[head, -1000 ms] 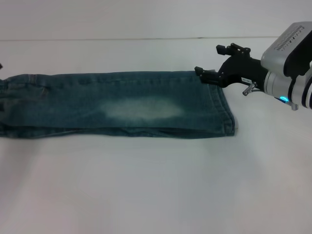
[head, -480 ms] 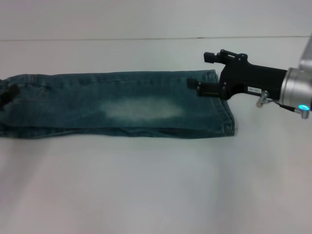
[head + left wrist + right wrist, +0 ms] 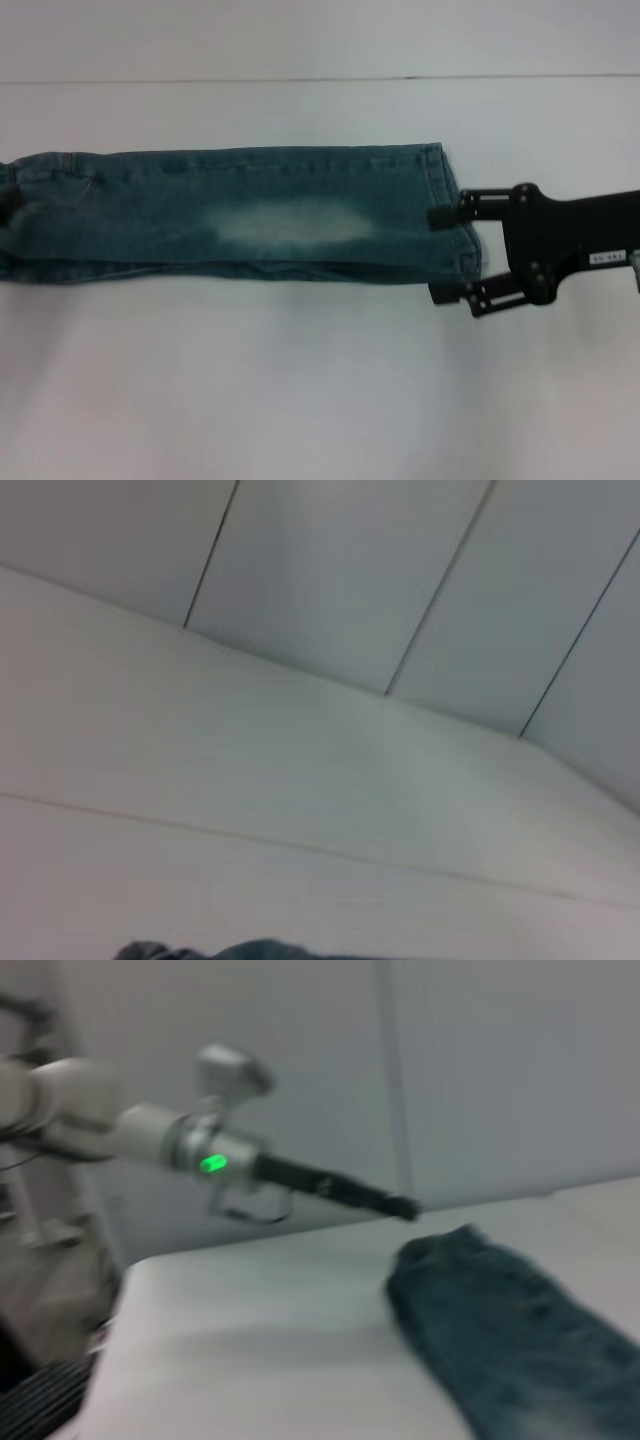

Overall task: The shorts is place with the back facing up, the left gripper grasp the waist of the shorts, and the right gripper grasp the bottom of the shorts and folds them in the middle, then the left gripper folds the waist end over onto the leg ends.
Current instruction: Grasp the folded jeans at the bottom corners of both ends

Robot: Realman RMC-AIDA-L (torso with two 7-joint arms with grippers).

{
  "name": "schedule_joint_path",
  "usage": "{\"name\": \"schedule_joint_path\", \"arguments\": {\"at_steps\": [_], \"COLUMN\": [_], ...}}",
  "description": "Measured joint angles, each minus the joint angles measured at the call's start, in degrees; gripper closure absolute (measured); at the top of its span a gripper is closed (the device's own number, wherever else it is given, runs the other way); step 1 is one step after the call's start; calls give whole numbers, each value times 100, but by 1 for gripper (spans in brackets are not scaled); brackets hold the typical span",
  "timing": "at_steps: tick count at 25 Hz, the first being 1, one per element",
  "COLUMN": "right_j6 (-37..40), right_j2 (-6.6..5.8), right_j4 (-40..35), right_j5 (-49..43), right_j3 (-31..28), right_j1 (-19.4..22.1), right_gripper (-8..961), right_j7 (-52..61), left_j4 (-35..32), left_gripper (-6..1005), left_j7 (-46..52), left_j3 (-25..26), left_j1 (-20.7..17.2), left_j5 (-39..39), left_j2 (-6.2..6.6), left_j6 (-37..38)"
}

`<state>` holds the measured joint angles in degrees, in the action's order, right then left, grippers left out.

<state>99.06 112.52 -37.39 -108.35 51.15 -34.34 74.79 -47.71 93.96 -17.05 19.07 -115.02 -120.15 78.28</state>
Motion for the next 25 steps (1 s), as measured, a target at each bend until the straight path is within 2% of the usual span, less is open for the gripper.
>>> {"name": "schedule_joint_path", "arguments": {"at_steps": [5, 10, 13, 18, 25], "right_j6": [77, -9, -45, -171, -304], "right_j2": [20, 90, 104, 129, 164], "right_j4": [-27, -31, -33, -36, -40], "right_j5": [-96, -156, -169, -170, -169], "right_j3": [3, 28, 25, 5, 21], "right_j1": [16, -14, -36, -60, -102], "right_gripper": [57, 58, 59, 60, 61], "right_j7": [-87, -130, -131, -124, -83], "left_j4": [-146, -165, -57, 51, 158], "left_gripper": [271, 280, 285, 287, 291], "left_j7": [-21, -27, -25, -15, -19], "left_j3": [27, -50, -89, -110, -377], "left_j1": [190, 343, 419, 516, 595], "left_j5": [-929, -1536, -1807, -2113, -2150], "left_j2": [212, 233, 257, 284, 290], "left_j6": [-374, -1338, -1614, -1638, -1691]}}
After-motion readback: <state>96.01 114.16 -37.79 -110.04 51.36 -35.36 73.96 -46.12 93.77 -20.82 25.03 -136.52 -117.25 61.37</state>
